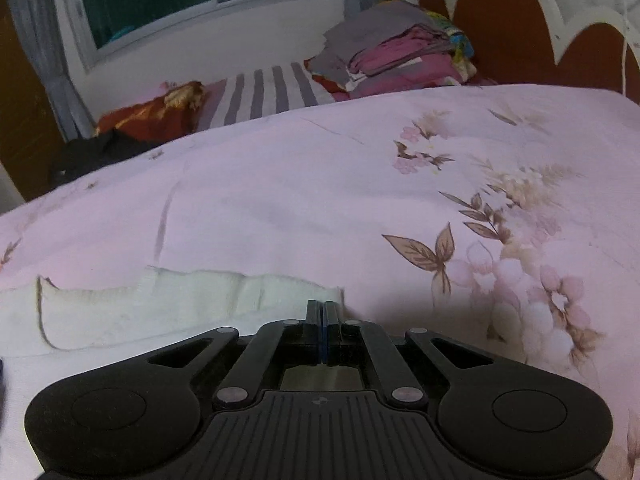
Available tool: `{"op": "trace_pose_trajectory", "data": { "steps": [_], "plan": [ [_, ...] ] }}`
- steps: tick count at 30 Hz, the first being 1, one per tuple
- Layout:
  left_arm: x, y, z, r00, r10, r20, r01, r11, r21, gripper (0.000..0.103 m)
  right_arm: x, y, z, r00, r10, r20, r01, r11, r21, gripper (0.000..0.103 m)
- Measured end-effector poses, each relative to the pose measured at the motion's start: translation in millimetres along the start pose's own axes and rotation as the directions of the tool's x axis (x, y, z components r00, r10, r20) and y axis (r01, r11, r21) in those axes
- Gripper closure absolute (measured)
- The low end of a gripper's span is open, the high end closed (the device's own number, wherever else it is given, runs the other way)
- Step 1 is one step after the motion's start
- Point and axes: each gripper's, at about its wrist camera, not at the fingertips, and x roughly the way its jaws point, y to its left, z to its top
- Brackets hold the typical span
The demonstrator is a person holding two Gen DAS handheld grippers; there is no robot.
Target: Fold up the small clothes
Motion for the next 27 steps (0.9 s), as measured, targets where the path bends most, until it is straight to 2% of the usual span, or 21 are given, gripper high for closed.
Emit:
{"op": "trace_pose_trajectory", "data": {
  "steps": [3, 5, 8, 10, 12, 13, 14, 15, 18, 20, 22, 24, 26, 27],
  "plan": [
    [-1, 5, 5, 1.0, -0.014, -0.002, 0.014, 1.0, -0.011, 0.084, -2, -2, -3, 1.0, 0.005, -0.006, -0.006, 1.0, -0.018, 0.103],
    [-9, 6, 4, 0.999, -0.025, 0.027, 0.025, 0.999, -0.023, 0.078, -11, 2, -7, 1.0, 0.006, -0.031, -0.007, 1.0, -0.03, 0.103],
    [-1, 2, 0, 1.0, -0.005, -0.025, 0.005, 1.0, 0.011, 0.077, -18, 8, -21, 0.999, 0.005, -0.049, -0.009, 0.998, -0.069, 0.103],
    [-6, 1, 1, 1.0, 0.006, -0.012, -0.006, 1.0, -0.007, 0.081, -24, 12, -27, 0.999, -0.021, -0.039, 0.017, 0.996, -0.086, 0.103],
    [-19, -3, 2, 0.999, 0.008, 0.042, -0.009, 1.0, 0.013, 0.08, -37, 16, -28, 1.0, -0.005, -0.024, 0.003, 0.997, -0.079, 0.103],
    [-21, -6, 1, 0.999, 0.021, 0.042, -0.022, 0.999, 0.035, 0.079, -45, 19, -30, 1.0, 0.011, 0.006, -0.011, 0.996, -0.091, 0.103],
    [-17, -6, 0, 1.0, 0.026, 0.011, -0.027, 0.999, 0.038, 0.079, -44, 22, -33, 1.0, -0.006, -0.006, 0.006, 0.994, -0.106, 0.103],
    [-11, -3, -3, 0.999, 0.022, -0.03, -0.022, 1.0, 0.02, 0.079, -35, 22, -37, 0.998, -0.028, -0.058, 0.022, 0.994, -0.107, 0.103],
    [-23, 2, -8, 1.0, 0.02, -0.009, -0.02, 1.0, -0.004, 0.081, -40, 23, -40, 0.997, -0.039, -0.069, 0.032, 0.994, -0.107, 0.103],
    [-37, 5, -11, 0.999, -0.009, 0.033, 0.01, 1.0, -0.028, 0.081, -65, 25, -42, 1.0, -0.02, -0.016, 0.018, 0.995, -0.097, 0.103],
    [-44, 9, -17, 0.999, -0.023, 0.048, 0.025, 0.999, -0.043, 0.076, -82, 26, -51, 1.0, -0.004, 0.005, 0.005, 0.995, -0.095, 0.103],
    [-35, 15, -26, 1.0, -0.029, -0.008, 0.028, 0.996, -0.08, 0.076, -85, 26, -65, 1.0, -0.006, -0.028, 0.003, 0.996, -0.092, 0.103],
    [-32, 16, -32, 1.0, -0.028, 0.0, 0.028, 0.997, -0.075, 0.076, -72, 25, -82, 0.996, -0.038, -0.083, 0.03, 0.995, -0.095, 0.103],
    [-34, 15, -30, 1.0, -0.022, -0.007, 0.021, 0.997, -0.074, 0.077, -73, 24, -85, 0.998, -0.04, -0.055, 0.035, 0.996, -0.082, 0.103]
  ]
}}
